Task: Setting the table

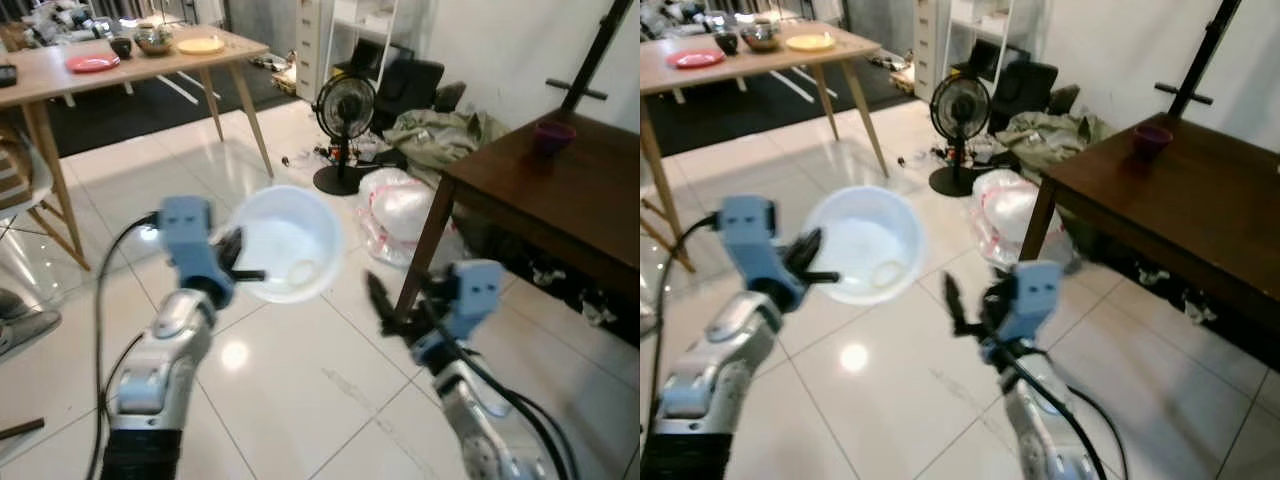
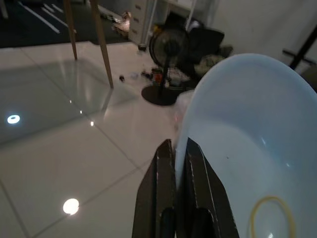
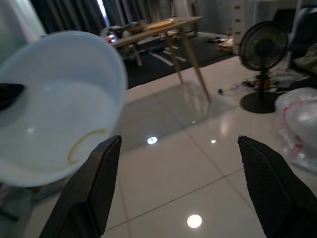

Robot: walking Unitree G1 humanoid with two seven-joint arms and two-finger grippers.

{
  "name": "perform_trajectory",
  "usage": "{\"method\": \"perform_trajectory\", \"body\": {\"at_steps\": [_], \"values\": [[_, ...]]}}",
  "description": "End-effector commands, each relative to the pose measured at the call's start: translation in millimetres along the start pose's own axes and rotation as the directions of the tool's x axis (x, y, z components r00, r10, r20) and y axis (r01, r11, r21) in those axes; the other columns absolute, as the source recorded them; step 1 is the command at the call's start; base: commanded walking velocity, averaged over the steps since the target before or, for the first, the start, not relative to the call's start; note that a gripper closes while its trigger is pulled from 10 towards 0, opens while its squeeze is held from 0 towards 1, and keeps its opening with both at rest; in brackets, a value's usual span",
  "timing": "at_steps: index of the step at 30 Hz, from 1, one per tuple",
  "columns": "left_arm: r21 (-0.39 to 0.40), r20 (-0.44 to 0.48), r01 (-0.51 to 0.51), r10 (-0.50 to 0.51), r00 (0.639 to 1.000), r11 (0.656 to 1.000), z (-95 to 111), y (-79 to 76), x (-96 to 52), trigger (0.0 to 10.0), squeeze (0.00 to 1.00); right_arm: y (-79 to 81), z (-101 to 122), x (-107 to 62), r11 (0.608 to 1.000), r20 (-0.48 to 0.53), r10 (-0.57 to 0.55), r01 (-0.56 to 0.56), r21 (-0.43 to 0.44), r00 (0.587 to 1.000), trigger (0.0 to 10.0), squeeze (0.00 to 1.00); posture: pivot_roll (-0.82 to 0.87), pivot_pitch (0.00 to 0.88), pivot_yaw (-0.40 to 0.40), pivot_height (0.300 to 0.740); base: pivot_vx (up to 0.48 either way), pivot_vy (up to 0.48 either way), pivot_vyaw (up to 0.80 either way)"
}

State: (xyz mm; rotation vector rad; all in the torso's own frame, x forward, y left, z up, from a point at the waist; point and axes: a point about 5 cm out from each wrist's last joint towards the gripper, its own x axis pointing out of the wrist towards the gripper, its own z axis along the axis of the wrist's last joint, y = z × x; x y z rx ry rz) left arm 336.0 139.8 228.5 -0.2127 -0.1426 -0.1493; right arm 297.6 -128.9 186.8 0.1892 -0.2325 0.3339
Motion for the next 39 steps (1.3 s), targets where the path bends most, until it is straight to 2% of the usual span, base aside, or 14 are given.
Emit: {"method": "perform_trajectory", "body": {"at_steps": [1, 14, 39], "values": [[0.009, 0.005, 0.017, -0.017, 1.0, 1.0, -0.5, -4.2, 0.1, 10.0, 0.0, -3.6, -2.1, -3.0, 1.0, -0.009, -0.009, 0.009, 0.002, 1.0, 10.0, 0.0, 0.0, 0.066, 0.084, 0.74, 0.48, 0.0, 0.0], [0.008, 0.008, 0.018, -0.018, 1.0, 1.0, -0.5, -4.9, 0.4, 10.0, 0.0, -1.6, -1.9, -2.2, 1.0, -0.007, 0.006, -0.006, -0.003, 1.0, 10.0, 0.0, 0.0, 0.065, 0.083, 0.74, 0.48, 0.0, 0.66], [0.009, 0.011, 0.014, -0.014, 1.0, 1.0, 0.0, -5.4, 0.3, 10.0, 0.0, -1.8, -2.4, -0.5, 1.0, -0.006, -0.004, 0.004, 0.007, 1.0, 10.0, 0.0, 0.0, 0.07, 0.082, 0.74, 0.48, 0.0, 0.0]]}}
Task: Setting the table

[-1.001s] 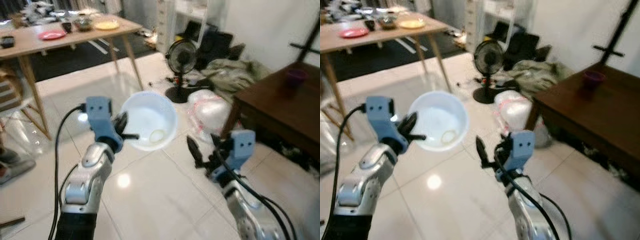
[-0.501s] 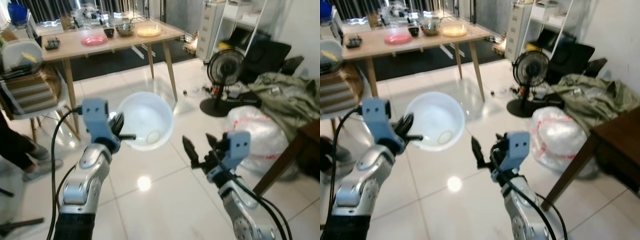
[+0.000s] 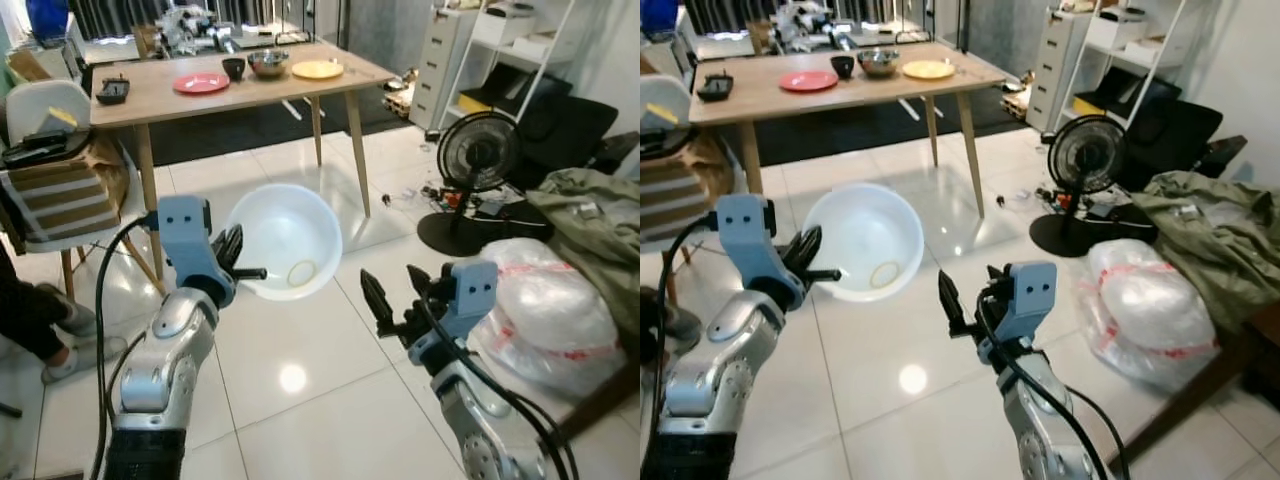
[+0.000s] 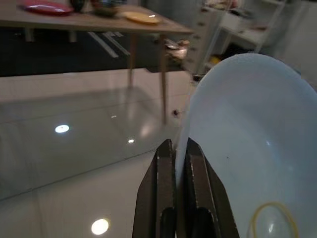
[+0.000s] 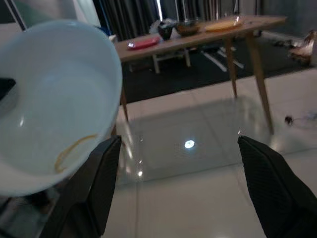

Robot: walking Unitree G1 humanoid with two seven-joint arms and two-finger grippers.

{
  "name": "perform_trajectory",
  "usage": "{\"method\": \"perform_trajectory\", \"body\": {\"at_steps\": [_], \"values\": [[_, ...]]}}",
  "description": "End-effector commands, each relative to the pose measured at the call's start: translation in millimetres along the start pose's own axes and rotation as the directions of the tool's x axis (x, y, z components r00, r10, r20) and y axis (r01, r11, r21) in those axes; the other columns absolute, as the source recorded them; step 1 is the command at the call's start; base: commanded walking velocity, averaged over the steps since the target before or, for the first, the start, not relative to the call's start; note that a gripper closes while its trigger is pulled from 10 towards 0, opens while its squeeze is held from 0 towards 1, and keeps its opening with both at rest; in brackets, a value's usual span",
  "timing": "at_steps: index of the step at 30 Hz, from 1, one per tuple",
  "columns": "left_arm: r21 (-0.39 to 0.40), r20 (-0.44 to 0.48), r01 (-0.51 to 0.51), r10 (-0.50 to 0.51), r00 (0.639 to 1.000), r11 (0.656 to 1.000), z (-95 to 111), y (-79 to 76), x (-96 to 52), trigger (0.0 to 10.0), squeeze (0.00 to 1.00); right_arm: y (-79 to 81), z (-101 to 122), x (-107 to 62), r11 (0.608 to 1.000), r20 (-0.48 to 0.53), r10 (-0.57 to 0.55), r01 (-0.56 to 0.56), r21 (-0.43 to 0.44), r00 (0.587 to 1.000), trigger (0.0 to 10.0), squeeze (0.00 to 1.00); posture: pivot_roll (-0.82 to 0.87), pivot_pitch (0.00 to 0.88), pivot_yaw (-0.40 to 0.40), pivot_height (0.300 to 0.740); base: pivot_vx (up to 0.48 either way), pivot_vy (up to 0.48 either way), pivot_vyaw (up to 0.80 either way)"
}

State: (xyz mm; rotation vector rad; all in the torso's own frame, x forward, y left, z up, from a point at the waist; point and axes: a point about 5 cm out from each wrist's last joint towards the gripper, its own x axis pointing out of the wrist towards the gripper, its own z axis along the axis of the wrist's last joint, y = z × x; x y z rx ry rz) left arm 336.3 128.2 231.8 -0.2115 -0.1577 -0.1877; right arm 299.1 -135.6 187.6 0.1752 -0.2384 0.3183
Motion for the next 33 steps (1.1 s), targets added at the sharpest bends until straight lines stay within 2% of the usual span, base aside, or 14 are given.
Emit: {"method": "perform_trajectory", "body": {"at_steps": [1, 33], "values": [[0.01, 0.0, -0.025, 0.025, 1.0, 1.0, -0.6, 6.4, -2.2, 10.0, 0.0, 4.8, -4.3, -0.2, 1.0, -0.01, 0.01, -0.009, 0.023, 1.0, 10.0, 0.0, 0.0, 0.07, 0.082, 0.74, 0.48, 0.0, 0.0], [0.012, 0.007, -0.023, 0.023, 1.0, 1.0, 0.1, 2.7, -3.0, 10.0, 0.0, 8.2, -2.6, 2.6, 0.999, -0.008, 0.029, -0.029, 0.024, 1.0, 10.0, 0.0, 0.03, 0.079, 0.07, 0.74, 0.48, 0.0, 0.0]]}}
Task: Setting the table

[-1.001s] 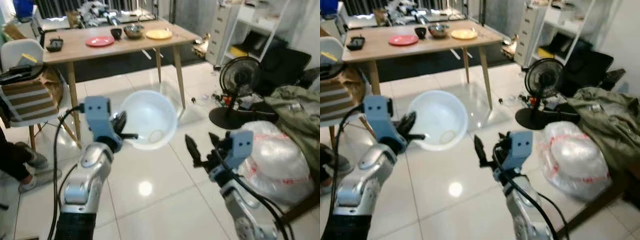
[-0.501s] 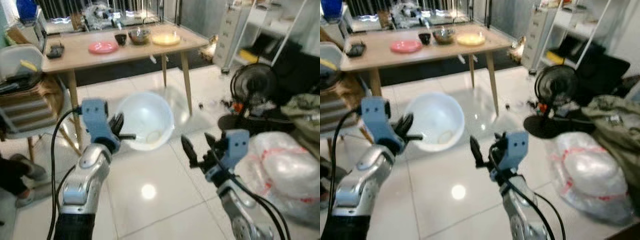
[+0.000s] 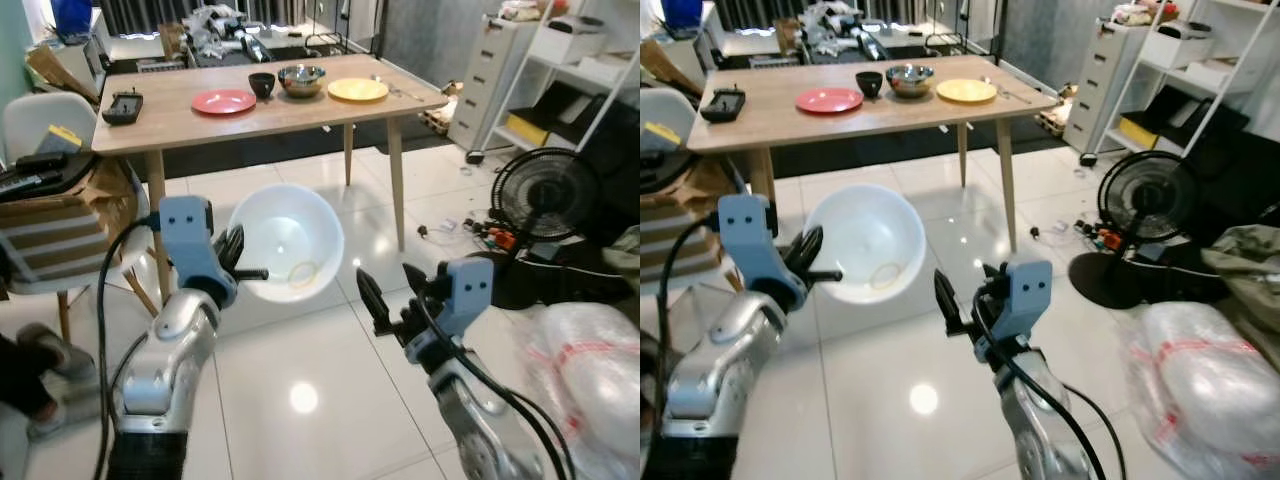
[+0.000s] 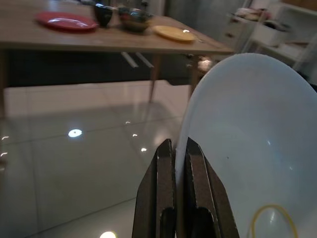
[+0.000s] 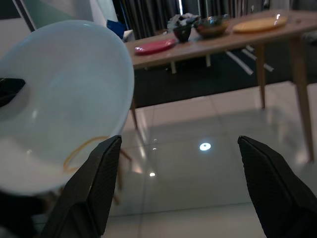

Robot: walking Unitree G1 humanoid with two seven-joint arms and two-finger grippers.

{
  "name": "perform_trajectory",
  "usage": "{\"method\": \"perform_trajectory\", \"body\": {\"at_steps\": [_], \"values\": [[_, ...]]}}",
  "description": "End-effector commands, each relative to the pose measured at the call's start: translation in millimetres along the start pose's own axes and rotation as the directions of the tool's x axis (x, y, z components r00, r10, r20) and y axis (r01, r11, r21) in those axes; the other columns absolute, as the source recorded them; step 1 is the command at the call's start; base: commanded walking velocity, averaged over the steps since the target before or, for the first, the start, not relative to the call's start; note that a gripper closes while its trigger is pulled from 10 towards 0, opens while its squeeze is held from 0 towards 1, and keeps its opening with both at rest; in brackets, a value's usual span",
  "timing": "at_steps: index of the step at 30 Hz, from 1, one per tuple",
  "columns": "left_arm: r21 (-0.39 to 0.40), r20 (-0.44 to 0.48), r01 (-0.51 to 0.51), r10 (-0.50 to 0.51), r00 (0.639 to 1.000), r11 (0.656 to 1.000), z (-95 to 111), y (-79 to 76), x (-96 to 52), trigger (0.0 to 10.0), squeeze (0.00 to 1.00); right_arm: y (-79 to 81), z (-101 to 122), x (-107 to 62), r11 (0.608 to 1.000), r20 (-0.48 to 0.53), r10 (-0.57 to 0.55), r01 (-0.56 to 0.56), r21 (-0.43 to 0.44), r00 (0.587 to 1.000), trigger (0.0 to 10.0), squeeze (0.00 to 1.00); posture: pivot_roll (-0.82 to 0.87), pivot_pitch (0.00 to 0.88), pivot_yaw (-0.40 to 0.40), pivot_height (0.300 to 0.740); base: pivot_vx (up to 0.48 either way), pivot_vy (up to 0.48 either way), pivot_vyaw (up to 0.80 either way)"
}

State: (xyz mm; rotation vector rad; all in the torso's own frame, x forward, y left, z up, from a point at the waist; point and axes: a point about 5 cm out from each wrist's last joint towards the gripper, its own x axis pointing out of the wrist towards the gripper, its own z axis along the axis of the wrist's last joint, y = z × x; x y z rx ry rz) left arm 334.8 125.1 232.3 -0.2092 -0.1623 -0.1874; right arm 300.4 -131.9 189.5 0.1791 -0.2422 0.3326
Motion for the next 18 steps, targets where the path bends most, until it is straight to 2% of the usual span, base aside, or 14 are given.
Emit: {"method": "perform_trajectory", "body": {"at_steps": [1, 18], "values": [[0.009, 0.003, -0.023, 0.023, 1.0, 1.0, 0.2, 6.2, -2.1, 10.0, 0.0, 4.9, -3.4, 0.0, 1.0, -0.012, 0.015, -0.015, 0.018, 1.0, 10.0, 0.0, 0.03, 0.079, 0.07, 0.74, 0.48, 0.0, 0.0], [0.004, 0.002, -0.027, 0.027, 1.0, 1.0, -2.1, 4.8, -3.1, 10.0, 0.0, 3.0, -2.3, 0.9, 1.0, -0.014, 0.022, -0.022, 0.011, 1.0, 10.0, 0.0, 0.03, 0.07, 0.056, 0.74, 0.48, 0.0, 0.0]]}}
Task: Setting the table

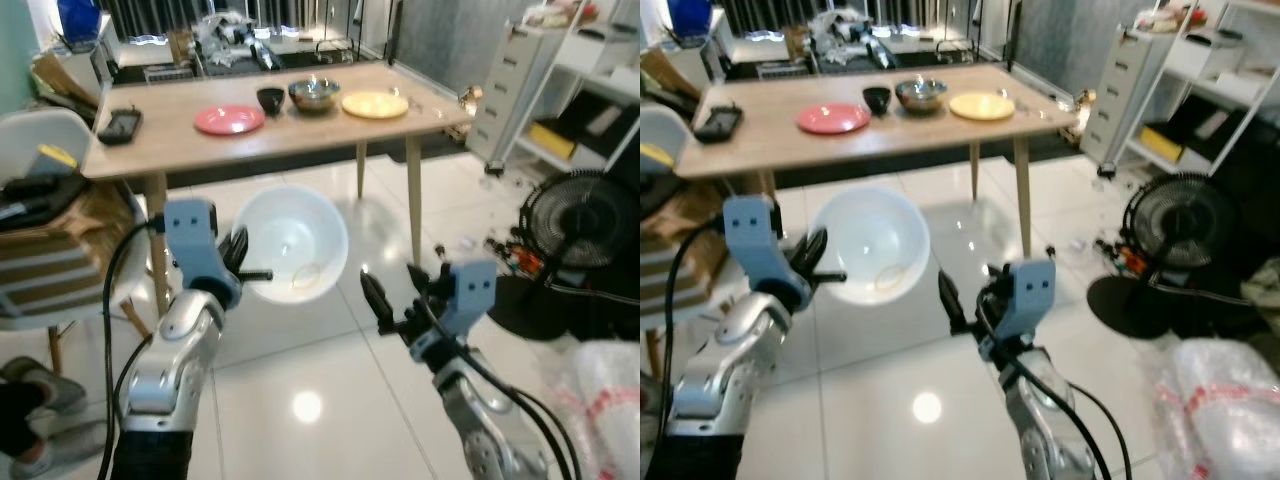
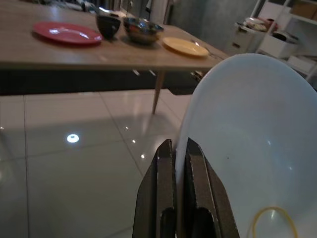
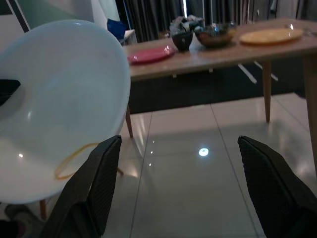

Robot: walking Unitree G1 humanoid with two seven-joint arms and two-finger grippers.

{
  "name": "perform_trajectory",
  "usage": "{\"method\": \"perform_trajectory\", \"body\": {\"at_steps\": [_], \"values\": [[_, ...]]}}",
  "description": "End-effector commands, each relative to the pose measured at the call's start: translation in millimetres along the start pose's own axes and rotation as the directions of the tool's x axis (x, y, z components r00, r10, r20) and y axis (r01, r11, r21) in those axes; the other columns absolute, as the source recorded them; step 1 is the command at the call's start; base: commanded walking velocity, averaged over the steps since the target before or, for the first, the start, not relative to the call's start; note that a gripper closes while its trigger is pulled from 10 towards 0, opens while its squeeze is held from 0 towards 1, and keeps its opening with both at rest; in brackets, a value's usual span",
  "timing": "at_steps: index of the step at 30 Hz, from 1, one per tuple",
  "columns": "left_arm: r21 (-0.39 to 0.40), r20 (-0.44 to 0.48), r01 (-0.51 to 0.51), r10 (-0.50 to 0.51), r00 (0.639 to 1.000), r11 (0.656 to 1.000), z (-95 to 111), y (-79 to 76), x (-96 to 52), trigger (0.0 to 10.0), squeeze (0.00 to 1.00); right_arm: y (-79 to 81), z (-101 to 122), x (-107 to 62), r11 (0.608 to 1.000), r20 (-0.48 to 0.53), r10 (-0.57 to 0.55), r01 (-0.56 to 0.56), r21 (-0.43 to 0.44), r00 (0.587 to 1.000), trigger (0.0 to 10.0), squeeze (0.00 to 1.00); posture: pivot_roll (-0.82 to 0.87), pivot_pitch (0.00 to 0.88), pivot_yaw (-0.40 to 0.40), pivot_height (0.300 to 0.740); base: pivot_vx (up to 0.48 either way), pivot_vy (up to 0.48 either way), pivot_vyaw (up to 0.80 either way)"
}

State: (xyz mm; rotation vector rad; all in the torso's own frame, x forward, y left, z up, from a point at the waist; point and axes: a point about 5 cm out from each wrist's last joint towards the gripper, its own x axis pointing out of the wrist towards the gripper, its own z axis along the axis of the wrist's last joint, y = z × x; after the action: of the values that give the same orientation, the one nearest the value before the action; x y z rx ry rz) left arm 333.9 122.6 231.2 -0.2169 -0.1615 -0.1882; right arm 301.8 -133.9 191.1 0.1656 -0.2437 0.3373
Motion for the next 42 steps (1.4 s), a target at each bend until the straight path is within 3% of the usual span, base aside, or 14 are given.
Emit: {"method": "perform_trajectory", "body": {"at_steps": [1, 42], "values": [[0.011, 0.002, -0.027, 0.027, 1.0, 1.0, -0.8, 7.0, -2.4, 10.0, 0.0, 5.3, -3.8, 0.1, 1.0, -0.012, 0.017, -0.017, 0.023, 1.0, 10.0, 0.0, 0.03, 0.069, 0.056, 0.74, 0.48, 0.0, 0.0], [0.015, 0.005, -0.035, 0.035, 0.999, 0.999, 0.0, 9.1, -3.5, 10.0, 0.0, 10.1, -5.5, 2.2, 0.999, -0.016, 0.033, -0.033, 0.034, 0.999, 10.0, 0.0, 0.04, 0.08, 0.052, 0.74, 0.48, 0.0, 0.0]]}}
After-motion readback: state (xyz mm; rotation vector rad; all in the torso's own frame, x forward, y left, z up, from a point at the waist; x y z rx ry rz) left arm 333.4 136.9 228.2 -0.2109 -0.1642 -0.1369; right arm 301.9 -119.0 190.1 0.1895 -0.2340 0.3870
